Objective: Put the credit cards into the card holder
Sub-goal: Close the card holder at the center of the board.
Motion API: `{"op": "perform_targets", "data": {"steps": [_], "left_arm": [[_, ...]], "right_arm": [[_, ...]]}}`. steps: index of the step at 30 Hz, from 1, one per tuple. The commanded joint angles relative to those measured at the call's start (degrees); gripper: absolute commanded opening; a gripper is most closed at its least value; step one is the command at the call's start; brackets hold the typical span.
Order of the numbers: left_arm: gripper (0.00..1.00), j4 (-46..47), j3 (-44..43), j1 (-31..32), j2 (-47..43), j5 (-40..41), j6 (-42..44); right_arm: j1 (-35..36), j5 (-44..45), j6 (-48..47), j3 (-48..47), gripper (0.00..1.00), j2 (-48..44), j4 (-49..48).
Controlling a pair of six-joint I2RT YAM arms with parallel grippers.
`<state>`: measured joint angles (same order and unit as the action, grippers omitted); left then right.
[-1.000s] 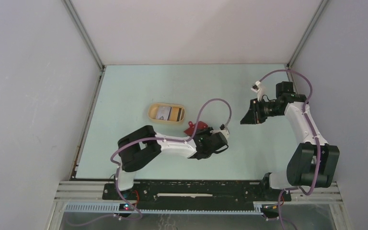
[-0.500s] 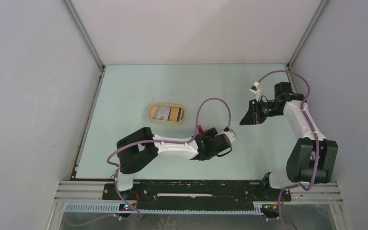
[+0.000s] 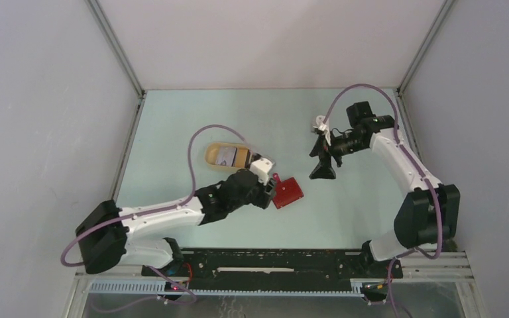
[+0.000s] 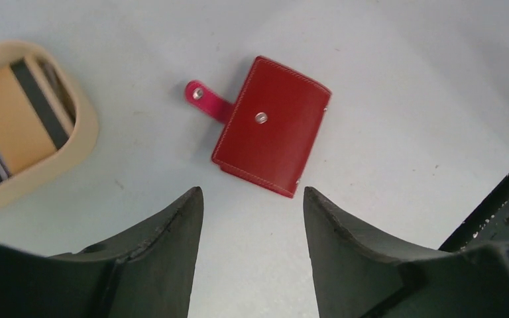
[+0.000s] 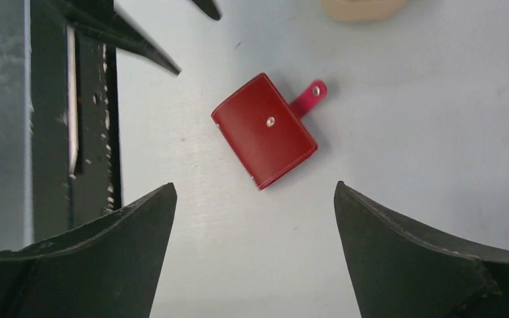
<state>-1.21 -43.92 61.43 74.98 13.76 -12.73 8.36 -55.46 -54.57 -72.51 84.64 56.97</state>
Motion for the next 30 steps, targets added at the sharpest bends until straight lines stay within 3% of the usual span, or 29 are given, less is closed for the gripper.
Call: {"op": "perform_targets", "data": {"steps": [1,6,10,15,23,30], "left_arm": [[0.6,13.8,10.2,-5.2,-6.5,-8.1,-8.1],[0.6,18.8,16.0,-7.7,-10.4,-7.6,-12.0],[0.6,21.7,20.5,-8.8,-12.6,-6.8,-14.0],[0.6,23.0,23.9,-10.3,-14.3,-6.5,-14.8],[0.6,23.8,25.9,-11.9,-15.3,-6.8,-15.1],[0.6,24.7,26.1,-12.3,-14.2,-7.6,-15.5]], "right_arm": [[4.4,-4.7,-26.2,-7.6,1.0,8.4,8.8],[10.2,0.5,-15.4,-36.3,0.84,30.1,23.3],[12.3,1.7,-15.4,-51.3,0.79,44.9,33.4],[16.2,7.5,-13.7,-54.3,0.82,50.6,31.9],[17.2,9.4,-9.4,-61.1,0.81,58.3,32.1],[18.6,12.1,-6.8,-63.8,0.73,61.5,33.8]]}}
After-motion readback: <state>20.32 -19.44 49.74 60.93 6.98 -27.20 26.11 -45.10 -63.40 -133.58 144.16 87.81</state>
